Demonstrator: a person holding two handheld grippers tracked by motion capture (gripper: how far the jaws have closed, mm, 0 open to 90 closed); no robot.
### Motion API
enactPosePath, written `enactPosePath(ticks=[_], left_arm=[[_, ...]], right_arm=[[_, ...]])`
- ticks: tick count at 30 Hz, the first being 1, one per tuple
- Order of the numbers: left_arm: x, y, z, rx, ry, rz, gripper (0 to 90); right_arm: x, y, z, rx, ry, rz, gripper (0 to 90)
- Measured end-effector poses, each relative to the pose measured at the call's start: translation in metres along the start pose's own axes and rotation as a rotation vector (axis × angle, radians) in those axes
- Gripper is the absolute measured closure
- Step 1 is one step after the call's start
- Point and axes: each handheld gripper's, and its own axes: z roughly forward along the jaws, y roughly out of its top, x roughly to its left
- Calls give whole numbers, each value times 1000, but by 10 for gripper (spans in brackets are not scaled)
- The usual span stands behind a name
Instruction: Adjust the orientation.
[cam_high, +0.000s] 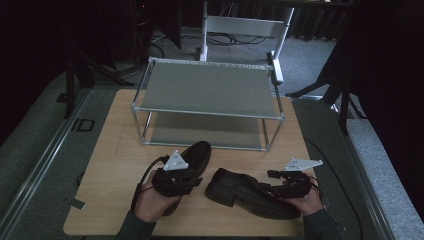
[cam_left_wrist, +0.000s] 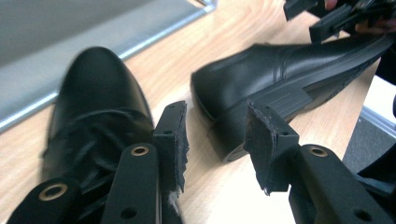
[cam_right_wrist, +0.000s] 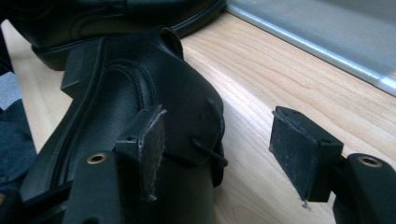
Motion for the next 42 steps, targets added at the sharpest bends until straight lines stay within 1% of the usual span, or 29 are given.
enactPosePath(ticks=[2, 5, 8, 9, 11, 13, 14, 15, 16, 17, 18, 19, 22, 25, 27, 31, 35, 37, 39, 41, 42], left_arm=[[-4, 0, 5, 13, -1, 10, 595], [-6, 0, 9, 8, -9, -1, 604], [-9, -1, 12, 10, -9, -1, 610], [-13, -3, 17, 19, -16, 12, 614], [-19, -6, 25, 29, -20, 14, 618], [-23, -9, 33, 46, -34, 20, 623], [-23, -9, 33, 46, -34, 20, 623], [-26, -13, 40, 57, -44, 20, 625], [-26, -15, 41, 37, -49, 12, 632], [-25, -16, 41, 27, -55, -1, 639], [-25, -16, 41, 32, -48, 0, 639], [-24, -17, 41, 25, -53, -7, 634], [-24, -17, 40, 27, -53, -4, 631], [-26, -17, 39, 21, -51, 19, 613], [-27, -18, 40, 16, -61, 21, 596], [-29, -19, 39, 18, -66, 23, 560], [-28, -21, 40, 18, -69, 10, 485], [-28, -21, 40, 8, -74, 0, 476], [-27, -21, 40, -3, -68, -11, 472], [-26, -20, 39, -19, -99, -25, 457], [-26, -19, 38, -25, -100, -23, 456]], right_arm=[[0, -1, -1, -4, 10, 2, 347], [3, -1, -2, -12, 16, 0, 348], [6, -2, -4, -15, 18, -1, 348], [10, -3, -6, -26, 32, 0, 347], [13, -5, -8, -34, 45, 0, 344], [16, -7, -10, -32, 48, 0, 334], [16, -7, -10, -32, 48, 0, 334], [18, -8, -11, -34, 52, 1, 332], [19, -8, -11, -34, 57, 1, 331], [20, -9, -12, -35, 60, 3, 331], [20, -9, -13, -37, 59, 3, 329], [21, -9, -13, -38, 65, 5, 328], [23, -11, -13, -37, 84, 6, 326], [27, -12, -14, -31, 108, 6, 326], [30, -13, -15, -25, 121, 0, 321], [35, -13, -15, -18, 123, -11, 300], [36, -14, -15, -17, 122, -12, 271], [36, -14, -14, -24, 125, -11, 267], [35, -13, -13, -29, 121, -4, 264], [35, -12, -11, -33, 119, -5, 264], [35, -12, -10, -32, 121, -5, 263]])
